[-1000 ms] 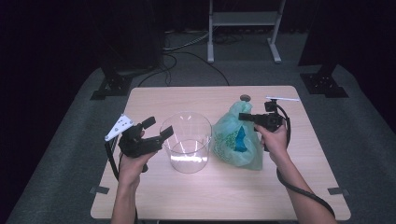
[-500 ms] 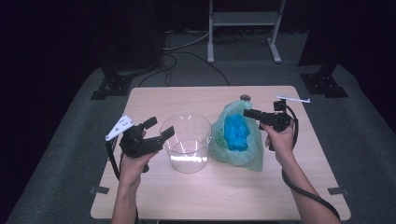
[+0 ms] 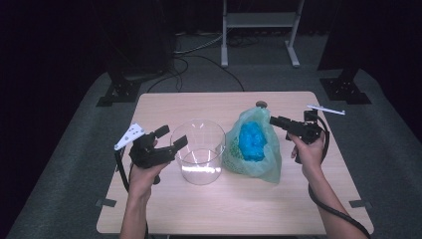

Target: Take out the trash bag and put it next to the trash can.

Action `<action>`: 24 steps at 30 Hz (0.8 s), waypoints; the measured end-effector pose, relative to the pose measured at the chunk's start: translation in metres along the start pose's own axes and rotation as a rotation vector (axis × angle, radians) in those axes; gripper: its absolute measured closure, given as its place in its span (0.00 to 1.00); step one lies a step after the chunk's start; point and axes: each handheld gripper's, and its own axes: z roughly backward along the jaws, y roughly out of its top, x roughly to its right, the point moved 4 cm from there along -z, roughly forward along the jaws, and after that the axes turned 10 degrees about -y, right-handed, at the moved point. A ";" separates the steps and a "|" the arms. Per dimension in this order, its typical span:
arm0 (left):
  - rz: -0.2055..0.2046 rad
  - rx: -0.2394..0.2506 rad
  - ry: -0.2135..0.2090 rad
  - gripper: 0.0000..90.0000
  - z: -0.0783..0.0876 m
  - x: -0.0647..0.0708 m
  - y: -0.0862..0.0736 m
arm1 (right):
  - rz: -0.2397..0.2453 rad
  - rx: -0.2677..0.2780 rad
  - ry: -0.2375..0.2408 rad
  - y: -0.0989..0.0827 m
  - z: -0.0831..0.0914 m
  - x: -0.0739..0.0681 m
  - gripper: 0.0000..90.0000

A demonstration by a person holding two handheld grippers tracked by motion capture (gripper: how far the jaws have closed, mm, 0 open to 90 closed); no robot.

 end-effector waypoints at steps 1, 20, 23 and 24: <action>0.000 -0.002 0.000 0.11 0.000 0.000 0.000 | -0.002 0.000 0.002 -0.001 0.002 0.001 0.53; 0.004 -0.023 0.002 0.11 -0.007 -0.001 -0.007 | 0.029 0.002 0.039 -0.036 0.034 0.022 0.48; 0.002 -0.026 0.000 0.11 -0.008 -0.001 -0.007 | 0.036 0.004 0.035 -0.041 0.036 0.026 0.48; 0.001 -0.026 -0.002 0.11 -0.008 0.000 -0.007 | 0.035 0.003 0.032 -0.043 0.036 0.028 0.47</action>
